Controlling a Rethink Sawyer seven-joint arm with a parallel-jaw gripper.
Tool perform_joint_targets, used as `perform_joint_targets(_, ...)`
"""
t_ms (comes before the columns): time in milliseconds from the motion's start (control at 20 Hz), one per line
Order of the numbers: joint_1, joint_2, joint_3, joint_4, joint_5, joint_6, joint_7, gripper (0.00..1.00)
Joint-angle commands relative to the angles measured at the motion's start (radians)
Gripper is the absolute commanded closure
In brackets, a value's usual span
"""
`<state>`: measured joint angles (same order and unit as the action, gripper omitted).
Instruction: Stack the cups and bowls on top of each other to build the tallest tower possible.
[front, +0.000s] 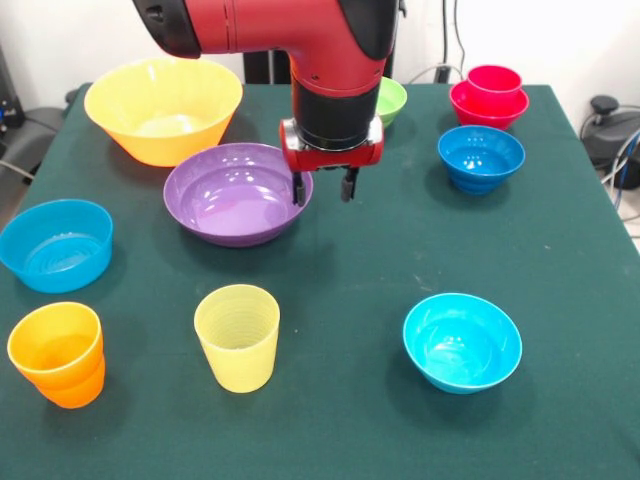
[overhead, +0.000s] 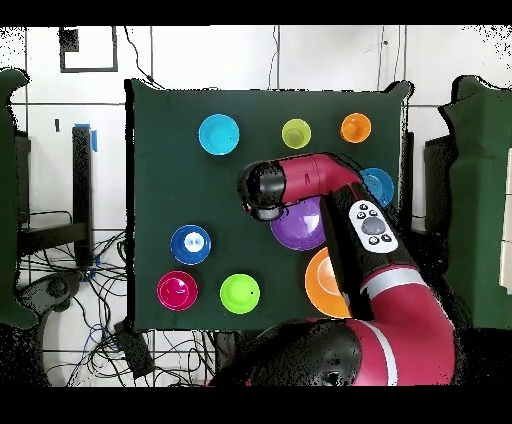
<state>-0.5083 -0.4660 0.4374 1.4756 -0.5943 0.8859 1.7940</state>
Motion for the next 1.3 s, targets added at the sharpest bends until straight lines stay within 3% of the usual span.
perform_joint_targets(50,-0.023,0.056,0.052,-0.029,-0.072,-0.001,-0.258,0.00)
perform_joint_targets(650,-0.001,0.061,0.028,-0.060,-0.096,0.060,-0.260,0.00)
perform_joint_targets(1000,0.013,0.053,0.004,-0.021,-0.118,0.010,-0.205,0.00)
perform_joint_targets(1300,0.027,0.045,-0.009,-0.016,-0.128,0.045,-0.192,0.00)
